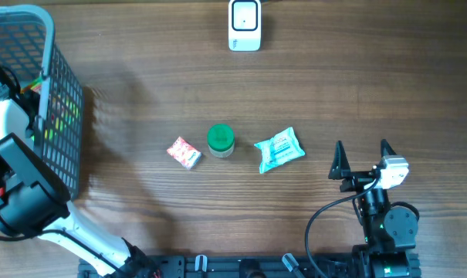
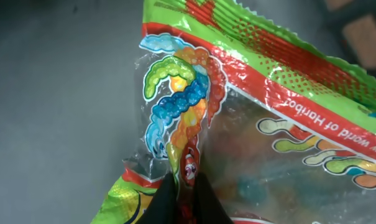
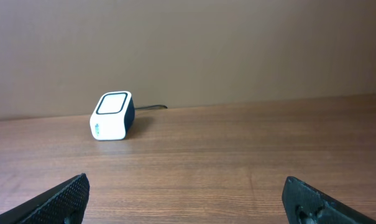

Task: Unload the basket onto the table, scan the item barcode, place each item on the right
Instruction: 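Reach the left gripper into the basket toward the Haribo bag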

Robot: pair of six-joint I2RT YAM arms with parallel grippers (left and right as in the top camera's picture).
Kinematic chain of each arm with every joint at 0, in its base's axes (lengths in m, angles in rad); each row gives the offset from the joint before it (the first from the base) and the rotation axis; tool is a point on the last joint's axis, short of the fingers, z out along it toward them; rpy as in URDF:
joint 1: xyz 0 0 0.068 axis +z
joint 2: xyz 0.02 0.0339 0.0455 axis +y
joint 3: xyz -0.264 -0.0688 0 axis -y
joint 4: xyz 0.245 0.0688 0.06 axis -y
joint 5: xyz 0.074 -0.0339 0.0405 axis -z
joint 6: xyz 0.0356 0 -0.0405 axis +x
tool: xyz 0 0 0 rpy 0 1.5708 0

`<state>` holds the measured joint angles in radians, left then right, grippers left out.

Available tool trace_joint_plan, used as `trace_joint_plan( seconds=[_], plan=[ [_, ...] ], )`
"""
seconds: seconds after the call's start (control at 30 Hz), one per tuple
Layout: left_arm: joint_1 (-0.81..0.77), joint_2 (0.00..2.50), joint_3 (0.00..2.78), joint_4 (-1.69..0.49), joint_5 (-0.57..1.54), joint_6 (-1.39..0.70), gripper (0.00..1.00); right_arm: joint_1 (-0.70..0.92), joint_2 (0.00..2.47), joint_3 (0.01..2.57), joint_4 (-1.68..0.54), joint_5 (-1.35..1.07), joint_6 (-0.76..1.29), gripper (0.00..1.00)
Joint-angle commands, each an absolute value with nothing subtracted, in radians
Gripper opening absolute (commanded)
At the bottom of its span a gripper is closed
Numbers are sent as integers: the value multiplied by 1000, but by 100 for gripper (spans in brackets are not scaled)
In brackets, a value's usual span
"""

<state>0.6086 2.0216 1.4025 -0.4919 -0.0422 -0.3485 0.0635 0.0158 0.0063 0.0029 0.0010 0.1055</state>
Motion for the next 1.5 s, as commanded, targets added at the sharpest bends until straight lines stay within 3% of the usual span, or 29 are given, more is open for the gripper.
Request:
trace_joint_plan(
  seconds=[0.0, 0.3, 0.87, 1.2, 1.47],
  plan=[
    [604, 1959, 1423, -596, -88, -315, 4, 64, 11, 5, 6, -7, 115, 100],
    [607, 1647, 1500, -694, -152, -387, 4, 64, 11, 6, 6, -7, 114, 100],
    [611, 1311, 1500, -719, -157, -482, 4, 64, 11, 5, 6, -7, 114, 100],
    [597, 1139, 1500, -761, 142, -514, 4, 64, 11, 6, 6, -7, 114, 100],
    [529, 1119, 1500, -818, 83, -573, 4, 64, 11, 6, 6, -7, 114, 100]
  ],
)
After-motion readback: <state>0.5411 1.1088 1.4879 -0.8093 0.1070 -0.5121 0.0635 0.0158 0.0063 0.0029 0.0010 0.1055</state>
